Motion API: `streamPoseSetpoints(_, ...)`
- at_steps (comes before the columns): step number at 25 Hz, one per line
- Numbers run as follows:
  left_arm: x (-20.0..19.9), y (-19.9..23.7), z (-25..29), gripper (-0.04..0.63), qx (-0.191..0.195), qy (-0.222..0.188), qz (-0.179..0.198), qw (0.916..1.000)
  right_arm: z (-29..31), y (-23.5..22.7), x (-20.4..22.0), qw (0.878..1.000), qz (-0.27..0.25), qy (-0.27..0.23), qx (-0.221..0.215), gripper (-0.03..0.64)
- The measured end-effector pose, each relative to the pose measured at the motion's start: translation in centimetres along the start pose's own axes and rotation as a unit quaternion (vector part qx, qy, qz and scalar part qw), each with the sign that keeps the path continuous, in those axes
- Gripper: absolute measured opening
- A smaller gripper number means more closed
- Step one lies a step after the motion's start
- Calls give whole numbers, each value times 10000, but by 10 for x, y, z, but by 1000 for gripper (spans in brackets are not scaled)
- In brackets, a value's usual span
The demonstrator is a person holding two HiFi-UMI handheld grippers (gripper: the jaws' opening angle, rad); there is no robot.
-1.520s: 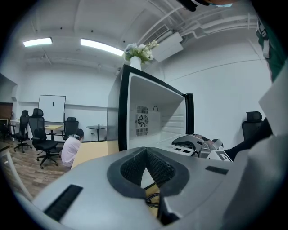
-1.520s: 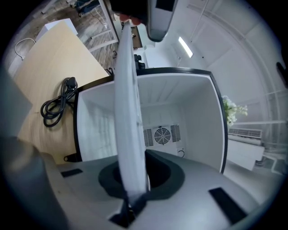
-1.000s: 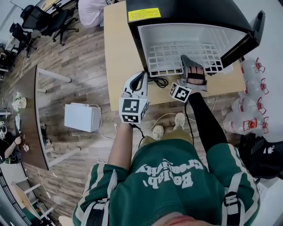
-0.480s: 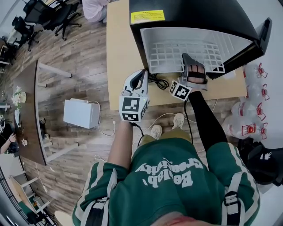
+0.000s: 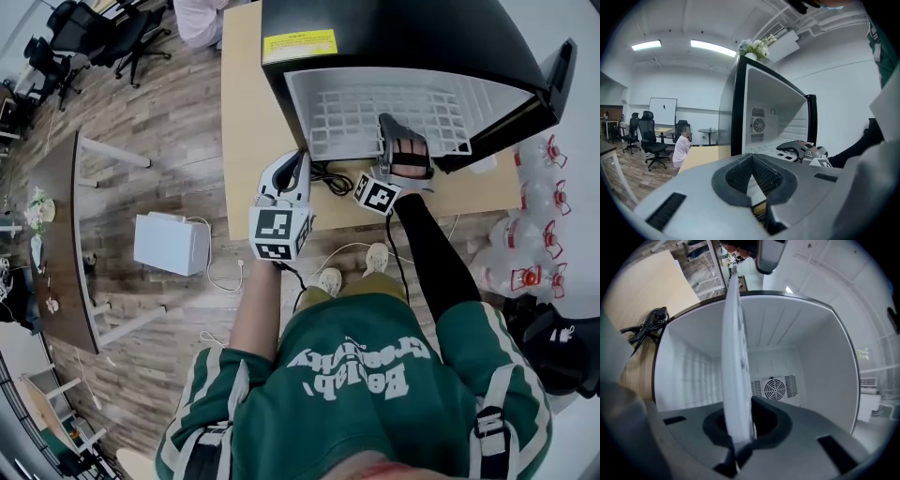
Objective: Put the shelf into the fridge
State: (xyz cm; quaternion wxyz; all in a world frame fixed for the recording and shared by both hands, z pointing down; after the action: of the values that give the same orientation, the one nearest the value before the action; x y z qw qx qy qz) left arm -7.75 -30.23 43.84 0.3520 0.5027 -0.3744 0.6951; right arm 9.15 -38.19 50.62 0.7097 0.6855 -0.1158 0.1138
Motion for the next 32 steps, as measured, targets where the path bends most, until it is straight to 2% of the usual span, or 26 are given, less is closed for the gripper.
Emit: streamPoseSetpoints(32,0,-4,34,-2,-155,66,-150,9997,36,2,-1,10000,-30,-66,67,28)
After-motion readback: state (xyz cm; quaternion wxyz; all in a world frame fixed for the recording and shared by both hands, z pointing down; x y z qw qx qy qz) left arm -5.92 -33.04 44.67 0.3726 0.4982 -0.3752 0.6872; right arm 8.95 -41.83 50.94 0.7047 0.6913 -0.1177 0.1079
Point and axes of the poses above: the fingertips, and each gripper's own axes: z forward along the fingers, y to its left, x out of its underside, the point moved 4 cm from there along -z, backward along the fingers, and after that the axes turned 13 degrees about z, right-handed, at the moved point
